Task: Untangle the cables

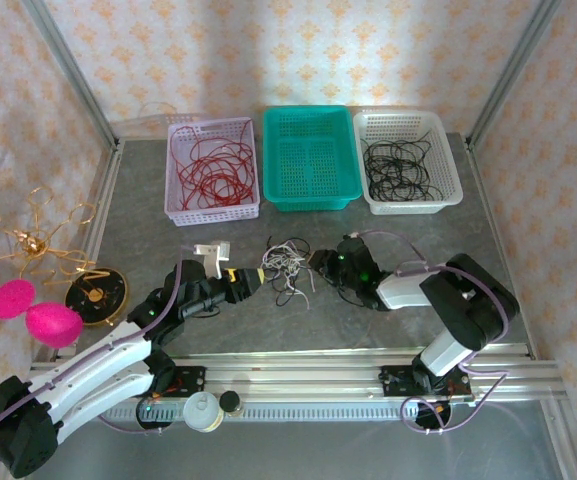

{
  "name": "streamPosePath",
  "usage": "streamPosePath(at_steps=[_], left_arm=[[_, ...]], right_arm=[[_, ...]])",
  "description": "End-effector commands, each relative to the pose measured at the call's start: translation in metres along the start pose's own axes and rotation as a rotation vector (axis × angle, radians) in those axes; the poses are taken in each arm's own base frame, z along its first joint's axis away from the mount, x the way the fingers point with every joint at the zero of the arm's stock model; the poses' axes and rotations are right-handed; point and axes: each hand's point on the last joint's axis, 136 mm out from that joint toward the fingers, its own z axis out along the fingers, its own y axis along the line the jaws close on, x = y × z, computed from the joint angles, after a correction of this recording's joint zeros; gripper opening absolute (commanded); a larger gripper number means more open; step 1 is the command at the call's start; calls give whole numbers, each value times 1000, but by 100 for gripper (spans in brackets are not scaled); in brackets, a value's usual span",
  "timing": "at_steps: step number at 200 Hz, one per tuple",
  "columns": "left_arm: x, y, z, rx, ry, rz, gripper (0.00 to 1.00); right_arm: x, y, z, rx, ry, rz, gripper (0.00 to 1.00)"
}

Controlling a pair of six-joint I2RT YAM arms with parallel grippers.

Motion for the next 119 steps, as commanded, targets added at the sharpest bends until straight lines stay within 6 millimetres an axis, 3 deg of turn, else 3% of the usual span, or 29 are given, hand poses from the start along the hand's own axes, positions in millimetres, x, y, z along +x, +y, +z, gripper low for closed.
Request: streamPosePath(at_steps=[1, 62, 119], left_arm=[[0, -2, 1, -4, 5, 8, 61], [0, -5, 4, 9, 7, 4, 61], [-2, -7, 2, 6, 8, 12, 61]], right_arm=[[-1, 6, 2, -46, -19, 53, 39], [1, 22, 9, -108, -8, 72, 32], [-4, 24, 2, -91, -50, 9, 3]])
